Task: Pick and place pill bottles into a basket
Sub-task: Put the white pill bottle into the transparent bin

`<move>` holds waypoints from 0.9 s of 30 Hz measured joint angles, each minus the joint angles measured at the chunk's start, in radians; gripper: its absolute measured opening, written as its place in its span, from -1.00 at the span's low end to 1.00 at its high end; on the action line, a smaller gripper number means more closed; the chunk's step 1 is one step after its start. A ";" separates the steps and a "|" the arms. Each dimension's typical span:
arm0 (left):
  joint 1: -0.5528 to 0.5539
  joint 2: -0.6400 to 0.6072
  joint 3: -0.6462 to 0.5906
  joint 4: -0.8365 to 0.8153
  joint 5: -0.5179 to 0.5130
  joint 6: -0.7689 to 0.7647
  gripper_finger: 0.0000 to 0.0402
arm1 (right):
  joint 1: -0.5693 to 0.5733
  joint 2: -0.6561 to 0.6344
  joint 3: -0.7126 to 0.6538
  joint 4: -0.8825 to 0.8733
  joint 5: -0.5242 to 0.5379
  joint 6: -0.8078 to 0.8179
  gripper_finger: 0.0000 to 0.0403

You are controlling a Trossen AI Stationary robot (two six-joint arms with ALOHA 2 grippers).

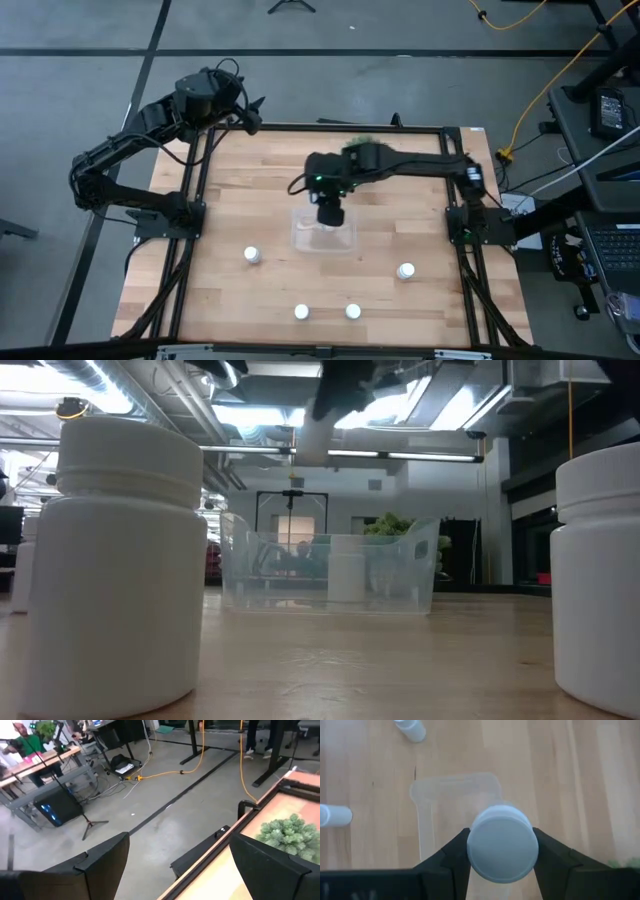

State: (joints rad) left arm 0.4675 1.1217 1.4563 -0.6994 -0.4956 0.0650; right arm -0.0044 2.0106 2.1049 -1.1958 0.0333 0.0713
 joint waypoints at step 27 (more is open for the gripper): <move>0.000 0.000 0.000 0.000 0.053 0.106 0.68 | 0.050 0.295 0.099 0.071 -0.062 0.052 -0.19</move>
State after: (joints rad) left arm 0.4675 1.1217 1.4567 -0.6993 -0.4431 0.1711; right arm 0.0460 2.3056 2.2036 -1.1244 -0.0284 0.1238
